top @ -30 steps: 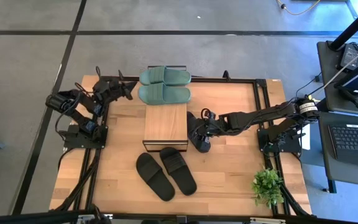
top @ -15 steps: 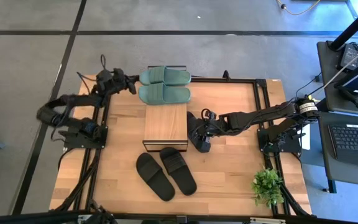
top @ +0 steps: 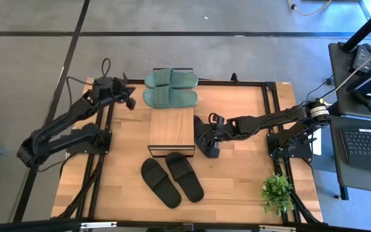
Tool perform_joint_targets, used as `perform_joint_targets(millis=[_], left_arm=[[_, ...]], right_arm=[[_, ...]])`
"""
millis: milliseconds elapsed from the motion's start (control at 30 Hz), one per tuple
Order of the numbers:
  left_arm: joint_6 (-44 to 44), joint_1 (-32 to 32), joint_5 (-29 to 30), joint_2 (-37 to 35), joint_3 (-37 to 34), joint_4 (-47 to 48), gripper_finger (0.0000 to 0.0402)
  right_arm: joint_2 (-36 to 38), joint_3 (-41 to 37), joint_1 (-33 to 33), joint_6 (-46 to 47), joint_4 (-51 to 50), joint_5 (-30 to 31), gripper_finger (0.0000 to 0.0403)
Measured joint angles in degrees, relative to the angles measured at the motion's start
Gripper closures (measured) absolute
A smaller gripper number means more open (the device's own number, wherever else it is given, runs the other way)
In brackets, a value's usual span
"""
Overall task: Pick and place slides into the shelf
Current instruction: Put the black slide under the shelf
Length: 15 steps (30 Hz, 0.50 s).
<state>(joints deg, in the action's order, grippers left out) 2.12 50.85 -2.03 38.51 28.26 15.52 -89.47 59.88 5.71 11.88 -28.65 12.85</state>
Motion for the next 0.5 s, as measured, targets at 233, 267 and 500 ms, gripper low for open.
perform_joint_targets(millis=[233,267,500], left_arm=[[0.1,-8.3,-2.0,-8.9,0.0,7.9,0.0401],[0.1,-9.3,-2.0,-9.7,0.0,9.0,0.0401],[-0.4,-14.7,-1.6,-12.0,0.0,10.7,0.0402]], right_arm=[[0.0,0.0,2.9,4.5,-7.2,-1.1,0.0218],[0.0,0.0,3.5,6.5,-8.4,-1.1,0.0218],[-0.1,0.0,9.6,10.4,-11.5,0.3,0.0218]])
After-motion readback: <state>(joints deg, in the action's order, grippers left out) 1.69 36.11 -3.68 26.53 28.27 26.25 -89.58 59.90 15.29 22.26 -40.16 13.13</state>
